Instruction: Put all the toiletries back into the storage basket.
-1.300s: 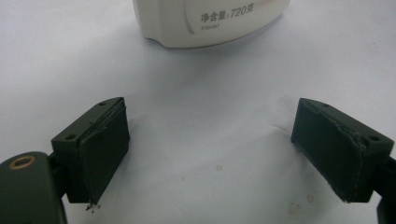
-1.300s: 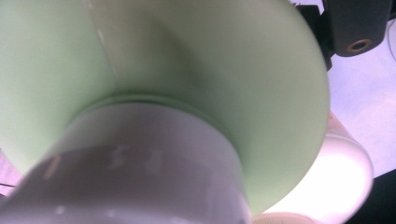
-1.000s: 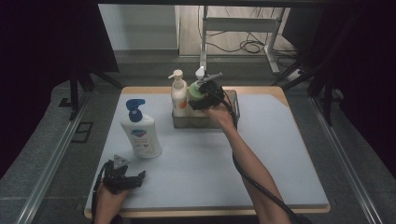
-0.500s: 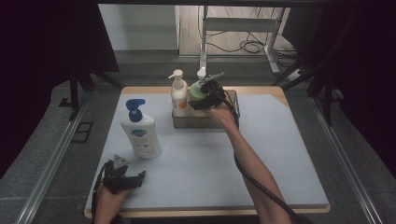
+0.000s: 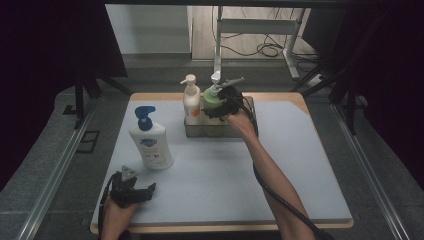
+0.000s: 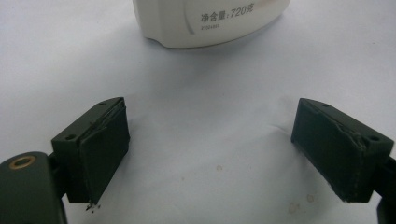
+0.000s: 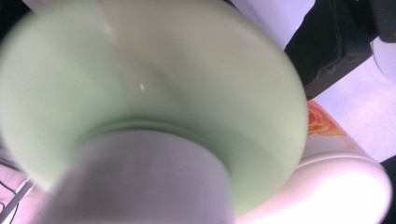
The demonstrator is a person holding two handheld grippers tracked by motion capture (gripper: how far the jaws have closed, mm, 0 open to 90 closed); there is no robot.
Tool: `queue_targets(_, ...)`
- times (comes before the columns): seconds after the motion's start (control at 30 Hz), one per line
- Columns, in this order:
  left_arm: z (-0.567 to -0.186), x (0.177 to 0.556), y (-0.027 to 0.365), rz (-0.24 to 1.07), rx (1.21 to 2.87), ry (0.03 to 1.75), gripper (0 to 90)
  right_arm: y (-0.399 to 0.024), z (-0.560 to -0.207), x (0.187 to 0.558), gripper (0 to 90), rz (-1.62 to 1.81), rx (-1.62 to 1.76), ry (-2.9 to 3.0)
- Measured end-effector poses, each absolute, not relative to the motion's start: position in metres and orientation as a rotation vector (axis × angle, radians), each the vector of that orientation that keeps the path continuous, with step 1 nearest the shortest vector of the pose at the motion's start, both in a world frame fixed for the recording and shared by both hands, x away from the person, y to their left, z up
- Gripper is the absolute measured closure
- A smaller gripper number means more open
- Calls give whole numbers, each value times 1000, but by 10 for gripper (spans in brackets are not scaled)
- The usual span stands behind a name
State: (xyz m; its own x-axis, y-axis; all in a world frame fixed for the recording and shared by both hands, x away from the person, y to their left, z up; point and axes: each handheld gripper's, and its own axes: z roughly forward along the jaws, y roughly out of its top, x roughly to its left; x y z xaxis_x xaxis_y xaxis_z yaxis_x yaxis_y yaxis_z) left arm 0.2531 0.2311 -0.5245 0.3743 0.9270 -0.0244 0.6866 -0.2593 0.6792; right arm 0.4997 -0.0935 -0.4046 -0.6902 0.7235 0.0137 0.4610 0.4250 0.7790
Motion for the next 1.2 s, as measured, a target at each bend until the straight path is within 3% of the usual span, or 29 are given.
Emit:
queue_targets(0.63,-525,253,231,514,2028,1386,114,-115,-392,477,0,1174,962,2373)
queue_targets(0.83,-525,253,231,514,2028,1385,114,-130,-393,472,46,1163,983,2378)
queue_targets(1.03,-525,253,231,514,2028,1386,114,-143,-398,471,168,1129,1004,2395)
queue_targets(1.2,-525,253,231,513,2028,1386,114,-150,-402,473,354,1134,1044,2396)
